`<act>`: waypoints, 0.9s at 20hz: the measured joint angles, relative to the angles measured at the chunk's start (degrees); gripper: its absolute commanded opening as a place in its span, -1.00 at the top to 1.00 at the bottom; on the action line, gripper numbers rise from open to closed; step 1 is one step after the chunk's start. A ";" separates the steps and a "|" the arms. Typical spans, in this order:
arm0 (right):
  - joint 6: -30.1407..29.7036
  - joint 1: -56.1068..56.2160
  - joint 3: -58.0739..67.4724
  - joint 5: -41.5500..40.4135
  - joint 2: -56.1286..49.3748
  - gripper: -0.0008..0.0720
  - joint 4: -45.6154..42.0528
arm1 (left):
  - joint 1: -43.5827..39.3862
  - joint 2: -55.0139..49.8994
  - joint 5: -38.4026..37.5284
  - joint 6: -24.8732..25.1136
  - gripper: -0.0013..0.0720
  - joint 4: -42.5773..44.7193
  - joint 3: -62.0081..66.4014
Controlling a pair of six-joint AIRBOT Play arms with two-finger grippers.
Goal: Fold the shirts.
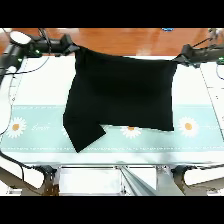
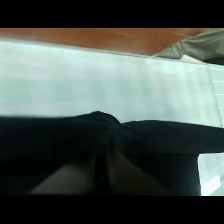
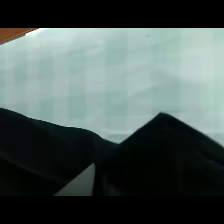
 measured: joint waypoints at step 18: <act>-11.37 -26.88 -48.04 4.07 29.66 -0.15 2.56 | 32.06 34.75 -20.98 -5.88 -0.42 14.67 -60.67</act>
